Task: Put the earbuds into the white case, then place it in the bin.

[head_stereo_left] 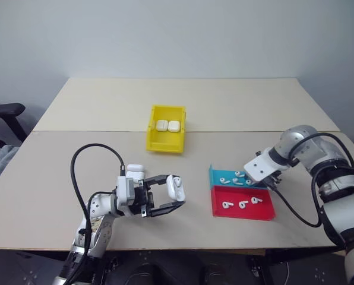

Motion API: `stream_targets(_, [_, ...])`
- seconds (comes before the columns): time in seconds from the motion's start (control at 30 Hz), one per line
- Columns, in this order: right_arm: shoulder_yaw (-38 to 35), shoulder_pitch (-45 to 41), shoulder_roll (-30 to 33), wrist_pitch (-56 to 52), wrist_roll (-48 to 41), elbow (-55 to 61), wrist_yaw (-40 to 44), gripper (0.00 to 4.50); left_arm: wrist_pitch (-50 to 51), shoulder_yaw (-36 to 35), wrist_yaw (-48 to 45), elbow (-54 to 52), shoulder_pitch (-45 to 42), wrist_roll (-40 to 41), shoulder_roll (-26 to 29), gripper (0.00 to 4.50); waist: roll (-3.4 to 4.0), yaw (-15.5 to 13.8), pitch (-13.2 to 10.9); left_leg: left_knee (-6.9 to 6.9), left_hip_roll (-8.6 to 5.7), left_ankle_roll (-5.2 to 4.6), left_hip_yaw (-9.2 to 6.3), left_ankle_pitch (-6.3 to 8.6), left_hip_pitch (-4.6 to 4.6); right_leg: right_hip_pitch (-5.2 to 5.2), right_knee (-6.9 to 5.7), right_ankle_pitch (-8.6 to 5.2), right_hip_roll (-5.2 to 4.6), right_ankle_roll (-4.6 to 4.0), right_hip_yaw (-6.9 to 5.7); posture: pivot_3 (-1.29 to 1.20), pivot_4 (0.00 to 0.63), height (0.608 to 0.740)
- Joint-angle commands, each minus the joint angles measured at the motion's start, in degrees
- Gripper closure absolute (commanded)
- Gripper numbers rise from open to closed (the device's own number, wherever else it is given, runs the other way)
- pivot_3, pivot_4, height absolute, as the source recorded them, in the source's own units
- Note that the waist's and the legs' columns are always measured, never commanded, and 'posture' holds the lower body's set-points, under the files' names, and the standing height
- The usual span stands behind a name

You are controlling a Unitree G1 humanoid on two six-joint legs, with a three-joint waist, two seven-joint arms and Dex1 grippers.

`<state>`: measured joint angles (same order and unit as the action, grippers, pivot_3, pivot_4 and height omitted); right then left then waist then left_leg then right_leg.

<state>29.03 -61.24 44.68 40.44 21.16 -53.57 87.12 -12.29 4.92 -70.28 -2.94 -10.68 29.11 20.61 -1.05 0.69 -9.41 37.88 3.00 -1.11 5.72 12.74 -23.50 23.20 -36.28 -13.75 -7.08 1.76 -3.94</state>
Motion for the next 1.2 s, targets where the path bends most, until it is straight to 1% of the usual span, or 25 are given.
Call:
stream_targets(0.03, [-0.3,-1.3,0.3,0.9,0.4,-0.6,-0.3,2.28,-1.0,0.1,0.3,-2.0,-0.1,-0.3,0.0,1.68,0.00,0.0,0.0,0.00,0.00,0.00,0.00,0.00,0.00,0.00,0.00,0.00,0.00,0.00,0.00,0.00,0.150,0.740])
stream_targets(0.1, [-0.2,-1.3,0.3,1.2,0.5,-0.9,-0.2,2.28,-0.9,0.1,0.4,-2.0,-0.1,-0.3,0.1,1.68,0.00,0.0,0.0,0.00,0.00,0.00,0.00,0.00,0.01,-0.02,0.00,0.00,0.00,0.00,0.00,0.00,0.150,0.740])
stream_targets(0.2, [-0.2,-1.4,0.2,1.4,0.7,-1.2,-0.6,2.78,-0.9,0.0,0.5,-2.1,-0.1,-0.4,0.2,1.68,0.00,0.0,0.0,0.00,0.00,0.00,0.00,0.00,0.02,-0.03,-0.01,0.00,0.00,0.00,0.00,0.00,0.150,0.740])
stream_targets(0.43, [-0.2,-1.4,-0.2,1.1,1.2,-1.1,-1.4,2.78,0.2,0.2,0.6,-3.7,0.7,0.3,0.5,1.68,0.00,0.0,0.0,0.00,0.00,0.00,0.00,0.00,0.02,-0.03,0.00,0.00,0.00,0.00,0.00,0.00,0.150,0.740])
stream_targets(0.67, [0.0,-1.4,0.0,1.8,1.9,-1.5,-2.0,2.78,-0.6,0.1,0.6,-2.7,0.2,-0.1,0.2,1.68,0.01,0.0,0.0,0.00,0.00,0.01,0.00,0.00,0.07,-0.04,-0.04,0.00,0.00,-0.01,0.00,0.00,0.150,0.740])
stream_targets(0.73, [-0.1,-1.4,0.0,1.7,2.1,-1.6,-2.3,3.16,-0.6,0.1,0.7,-2.7,0.2,-0.1,0.2,1.68,0.01,0.0,0.0,0.00,0.00,0.01,0.01,0.00,0.06,-0.05,-0.03,0.00,0.00,-0.01,0.01,0.00,0.150,0.740])
stream_targets(1.1, [-0.1,-1.2,0.0,1.4,3.0,-1.4,-3.9,3.16,-0.3,0.2,0.7,-2.6,-0.2,0.0,0.3,1.68,0.01,0.0,0.0,0.00,0.00,0.01,0.01,0.00,0.07,-0.05,-0.03,0.00,0.00,-0.01,0.01,0.00,0.150,0.740])
stream_targets(1.2, [-0.3,-1.0,0.2,1.4,2.1,-1.1,-2.3,3.16,-0.4,0.2,0.8,-2.4,-0.4,-0.1,0.2,1.68,0.01,0.0,0.0,0.00,0.01,0.01,0.01,0.00,0.08,-0.05,-0.03,0.00,0.00,-0.01,0.01,0.00,0.150,0.740])
